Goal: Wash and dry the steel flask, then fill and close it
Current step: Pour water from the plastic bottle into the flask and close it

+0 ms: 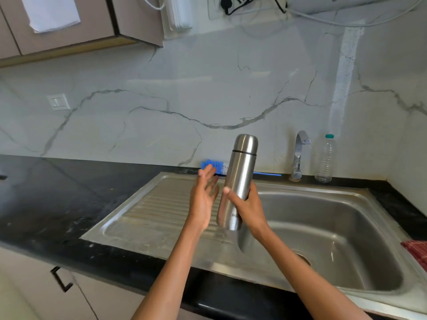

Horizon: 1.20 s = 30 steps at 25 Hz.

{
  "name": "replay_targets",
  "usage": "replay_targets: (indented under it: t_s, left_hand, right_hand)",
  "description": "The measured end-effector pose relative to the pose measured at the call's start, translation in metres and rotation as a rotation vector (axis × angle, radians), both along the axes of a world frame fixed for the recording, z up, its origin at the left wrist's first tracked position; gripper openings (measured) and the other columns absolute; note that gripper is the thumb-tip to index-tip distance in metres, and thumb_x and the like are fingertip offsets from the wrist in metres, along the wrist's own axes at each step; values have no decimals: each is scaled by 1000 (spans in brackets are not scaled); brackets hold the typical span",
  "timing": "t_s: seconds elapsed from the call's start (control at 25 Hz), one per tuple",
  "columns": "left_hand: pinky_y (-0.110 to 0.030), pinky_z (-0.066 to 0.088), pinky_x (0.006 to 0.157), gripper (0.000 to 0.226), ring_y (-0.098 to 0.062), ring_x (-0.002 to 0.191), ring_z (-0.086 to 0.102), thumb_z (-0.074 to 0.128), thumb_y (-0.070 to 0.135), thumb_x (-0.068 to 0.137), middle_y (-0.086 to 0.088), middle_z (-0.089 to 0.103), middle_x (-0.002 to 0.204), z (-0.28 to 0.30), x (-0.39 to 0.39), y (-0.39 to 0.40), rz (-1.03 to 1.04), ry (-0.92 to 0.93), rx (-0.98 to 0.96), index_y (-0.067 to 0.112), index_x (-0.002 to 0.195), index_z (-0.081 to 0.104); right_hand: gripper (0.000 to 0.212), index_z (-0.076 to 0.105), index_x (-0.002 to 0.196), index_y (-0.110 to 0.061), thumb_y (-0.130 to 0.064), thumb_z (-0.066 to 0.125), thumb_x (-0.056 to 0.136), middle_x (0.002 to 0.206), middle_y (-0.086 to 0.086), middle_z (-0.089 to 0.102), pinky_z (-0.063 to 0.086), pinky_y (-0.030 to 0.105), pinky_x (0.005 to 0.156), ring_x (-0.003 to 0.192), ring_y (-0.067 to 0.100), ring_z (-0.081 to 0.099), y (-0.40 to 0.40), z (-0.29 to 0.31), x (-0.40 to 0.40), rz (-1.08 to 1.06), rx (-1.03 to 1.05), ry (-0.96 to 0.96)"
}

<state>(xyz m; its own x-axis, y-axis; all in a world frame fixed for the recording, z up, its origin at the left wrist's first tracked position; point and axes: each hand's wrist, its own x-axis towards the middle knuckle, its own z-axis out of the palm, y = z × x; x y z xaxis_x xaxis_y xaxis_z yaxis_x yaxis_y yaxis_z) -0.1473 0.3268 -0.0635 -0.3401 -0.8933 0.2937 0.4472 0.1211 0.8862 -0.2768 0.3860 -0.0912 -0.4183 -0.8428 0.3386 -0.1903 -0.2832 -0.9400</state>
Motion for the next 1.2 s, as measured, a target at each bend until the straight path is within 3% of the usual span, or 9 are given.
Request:
replay_targets:
  t_s: [0.12, 0.24, 0.4, 0.52, 0.56, 0.72, 0.92, 1.04, 1.2]
  left_hand:
    - [-45, 48, 109, 51, -15, 122, 65, 46, 53, 101, 2, 68, 132, -9, 52, -14, 243, -153, -79, 20, 139, 58]
    - [-45, 54, 101, 35, -16, 108, 71, 47, 40, 106, -1, 74, 117, -24, 101, -29, 421, -245, -127, 18, 126, 65]
    - [-45, 55, 98, 24, -13, 100, 71, 52, 35, 105, 2, 75, 106, -39, 150, -56, 589, -347, -143, 20, 114, 68]
    - [-41, 55, 96, 22, -10, 98, 69, 54, 38, 104, 6, 74, 103, -49, 173, -81, 659, -442, -180, 24, 114, 67]
    - [-40, 55, 95, 20, -10, 99, 68, 54, 39, 103, 7, 73, 103, -52, 178, -89, 672, -470, -199, 26, 113, 66]
    - [-37, 54, 93, 15, -11, 105, 65, 54, 41, 103, 11, 71, 108, -58, 177, -126, 709, -602, -233, 32, 111, 64]
    - [-32, 52, 79, 12, -12, 100, 65, 57, 29, 102, 16, 66, 108, -76, 163, -153, 838, -745, -348, 27, 112, 65]
    - [-32, 53, 72, 14, -15, 90, 66, 63, 20, 99, 9, 70, 103, -86, 157, -164, 914, -831, -537, 20, 112, 66]
    - [-38, 55, 81, 22, -21, 97, 67, 63, 23, 97, 1, 71, 107, -92, 158, -181, 903, -999, -610, 18, 118, 62]
  right_hand:
    - [60, 45, 137, -37, -65, 62, 87, 119, -27, 59, 45, 26, 93, 116, 3, 61, -17, 21, 30, -14, -16, -76]
    - [67, 38, 148, -32, -63, 58, 93, 118, -30, 47, 38, 26, 96, 117, 2, 48, -43, 29, 50, -7, 14, -54]
    - [73, 45, 134, -35, -74, 68, 78, 109, -21, 64, 58, 29, 70, 103, 11, 67, -91, 25, 78, -7, 46, 19]
    - [77, 37, 131, -32, -70, 74, 76, 107, -14, 64, 56, 26, 63, 90, 9, 66, -121, 22, 102, -20, 87, 81]
    - [79, 34, 132, -29, -65, 77, 76, 111, -10, 64, 56, 26, 65, 91, 10, 66, -133, 19, 109, -10, 92, 80]
    - [86, 29, 131, -27, -60, 83, 71, 121, -1, 63, 58, 49, 92, 103, 21, 67, -180, 7, 126, 5, 122, 99]
    - [84, 33, 134, -19, -44, 86, 75, 125, 3, 61, 55, 48, 96, 109, 24, 64, -235, 10, 121, -22, 128, 136]
    - [79, 39, 134, -18, -41, 87, 75, 122, 0, 63, 54, 41, 94, 105, 19, 63, -276, 10, 109, -45, 132, 128]
    - [79, 41, 133, -23, -54, 83, 73, 122, -2, 65, 54, 48, 95, 106, 24, 65, -324, 4, 98, -117, 202, 178]
